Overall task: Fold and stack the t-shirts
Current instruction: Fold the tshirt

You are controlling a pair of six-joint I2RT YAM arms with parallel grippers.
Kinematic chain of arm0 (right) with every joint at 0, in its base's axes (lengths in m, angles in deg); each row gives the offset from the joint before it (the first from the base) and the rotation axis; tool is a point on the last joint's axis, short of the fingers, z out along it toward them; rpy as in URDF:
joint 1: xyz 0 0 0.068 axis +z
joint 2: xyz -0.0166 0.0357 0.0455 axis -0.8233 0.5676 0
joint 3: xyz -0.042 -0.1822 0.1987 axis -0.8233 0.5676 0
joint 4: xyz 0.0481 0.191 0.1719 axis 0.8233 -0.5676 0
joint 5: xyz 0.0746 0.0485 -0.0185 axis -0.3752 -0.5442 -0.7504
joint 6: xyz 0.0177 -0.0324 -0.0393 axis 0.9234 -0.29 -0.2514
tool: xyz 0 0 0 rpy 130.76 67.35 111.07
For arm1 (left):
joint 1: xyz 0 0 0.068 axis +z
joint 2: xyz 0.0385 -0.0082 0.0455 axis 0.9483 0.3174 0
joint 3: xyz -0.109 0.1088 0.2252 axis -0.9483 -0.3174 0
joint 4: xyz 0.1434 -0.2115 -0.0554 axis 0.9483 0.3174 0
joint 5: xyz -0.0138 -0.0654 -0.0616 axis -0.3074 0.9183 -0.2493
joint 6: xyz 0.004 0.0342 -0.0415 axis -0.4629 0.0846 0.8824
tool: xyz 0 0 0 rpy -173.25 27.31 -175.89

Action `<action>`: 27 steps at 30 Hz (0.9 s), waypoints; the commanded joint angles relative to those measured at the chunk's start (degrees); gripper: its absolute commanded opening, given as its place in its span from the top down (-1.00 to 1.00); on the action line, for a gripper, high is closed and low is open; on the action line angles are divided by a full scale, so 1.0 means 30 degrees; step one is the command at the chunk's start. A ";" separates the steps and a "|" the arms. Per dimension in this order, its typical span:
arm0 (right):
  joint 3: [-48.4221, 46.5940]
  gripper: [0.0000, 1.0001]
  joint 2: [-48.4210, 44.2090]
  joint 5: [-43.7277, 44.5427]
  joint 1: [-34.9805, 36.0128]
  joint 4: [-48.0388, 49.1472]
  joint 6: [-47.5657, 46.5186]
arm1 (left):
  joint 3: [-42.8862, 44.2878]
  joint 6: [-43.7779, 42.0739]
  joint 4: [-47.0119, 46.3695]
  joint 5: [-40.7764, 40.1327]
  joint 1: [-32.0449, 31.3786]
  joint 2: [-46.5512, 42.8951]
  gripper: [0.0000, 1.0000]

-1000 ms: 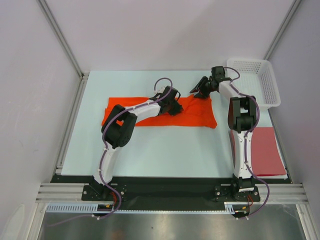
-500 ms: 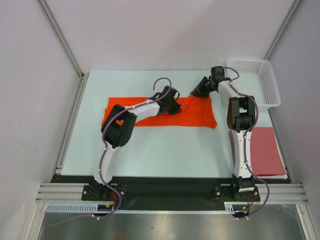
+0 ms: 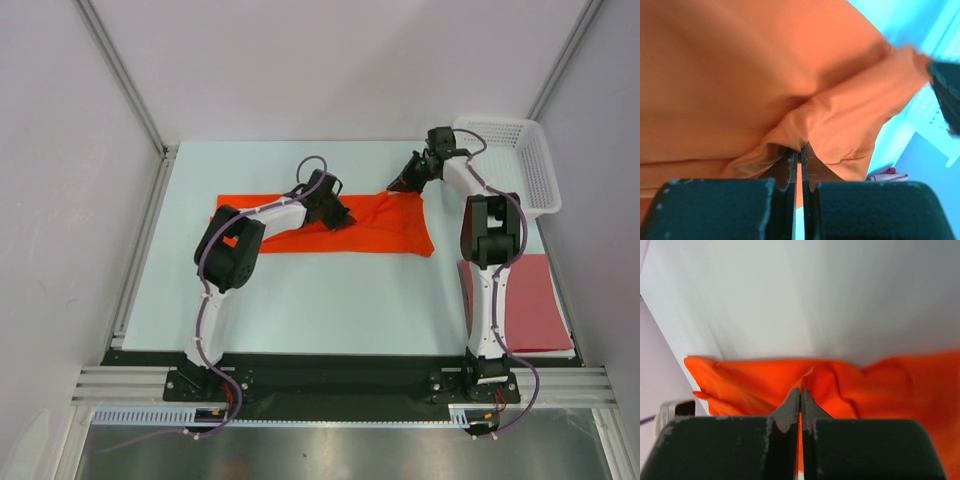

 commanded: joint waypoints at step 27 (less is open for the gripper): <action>0.8697 1.00 -0.7647 0.1368 -0.0251 0.0826 -0.1691 | -0.1877 -0.3169 0.0886 0.6616 0.1170 -0.2267 0.95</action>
